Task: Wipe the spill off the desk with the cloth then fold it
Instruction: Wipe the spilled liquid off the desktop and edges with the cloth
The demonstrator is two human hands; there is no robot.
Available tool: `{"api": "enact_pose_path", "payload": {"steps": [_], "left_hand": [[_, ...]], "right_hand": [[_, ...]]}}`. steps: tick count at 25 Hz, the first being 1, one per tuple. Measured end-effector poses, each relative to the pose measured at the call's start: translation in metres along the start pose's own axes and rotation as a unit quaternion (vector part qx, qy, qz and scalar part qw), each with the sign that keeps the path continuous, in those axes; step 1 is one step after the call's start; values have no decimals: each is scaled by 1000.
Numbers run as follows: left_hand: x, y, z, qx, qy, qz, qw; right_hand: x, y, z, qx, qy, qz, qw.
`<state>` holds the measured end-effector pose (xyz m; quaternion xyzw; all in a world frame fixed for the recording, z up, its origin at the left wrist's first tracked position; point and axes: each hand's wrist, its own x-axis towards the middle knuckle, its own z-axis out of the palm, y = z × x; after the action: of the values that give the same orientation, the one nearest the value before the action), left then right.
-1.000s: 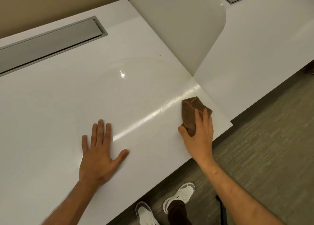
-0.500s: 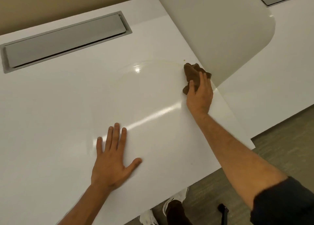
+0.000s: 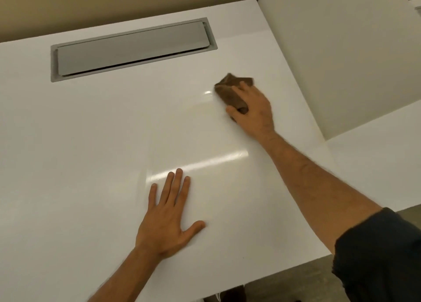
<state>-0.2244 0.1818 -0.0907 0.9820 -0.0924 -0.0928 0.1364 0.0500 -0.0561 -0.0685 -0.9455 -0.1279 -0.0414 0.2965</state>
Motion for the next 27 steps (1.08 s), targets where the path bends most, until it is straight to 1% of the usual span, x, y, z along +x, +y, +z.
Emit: {"api": "enact_pose_path", "payload": {"steps": [2, 5, 8, 11, 14, 16, 18, 19, 20, 22, 23, 25, 27], "left_hand": [[-1, 1, -2, -16, 9, -3, 1000], [-3, 3, -6, -57, 35, -5, 998], [-5, 4, -8, -82, 68, -17, 994], [-6, 4, -8, -86, 77, -15, 993], [-8, 2, -5, -65, 56, 28, 996], [-9, 0, -3, -57, 42, 38, 997], [-8, -1, -4, -54, 39, 29, 997], [-8, -1, -4, -50, 33, 29, 998], [-9, 0, -4, -46, 28, 30, 998], [-10, 0, -4, -47, 28, 29, 998], [-9, 0, -4, -52, 27, 30, 998], [-7, -1, -4, -56, 21, 30, 998], [-6, -1, -3, -51, 18, 32, 998]], "right_hand": [[-20, -34, 17, 23, -25, -49, 998], [-65, -84, 49, 57, -98, -102, 988], [-116, -105, 66, 65, -115, -160, 978], [-162, -101, 55, 70, -118, -190, 972], [-213, -85, 37, 71, -122, -190, 972], [-244, -64, 20, 47, -127, -199, 971], [-261, -33, -5, 22, -123, -204, 971], [-267, -15, -18, 10, -109, -187, 976], [-270, 2, -32, -1, -89, -152, 984], [-275, 36, -59, -12, -37, -40, 998], [-278, 49, -70, -15, -8, 14, 1000], [-290, 66, -82, -26, 58, 94, 994], [-308, 68, -82, -38, 120, 152, 980]]}}
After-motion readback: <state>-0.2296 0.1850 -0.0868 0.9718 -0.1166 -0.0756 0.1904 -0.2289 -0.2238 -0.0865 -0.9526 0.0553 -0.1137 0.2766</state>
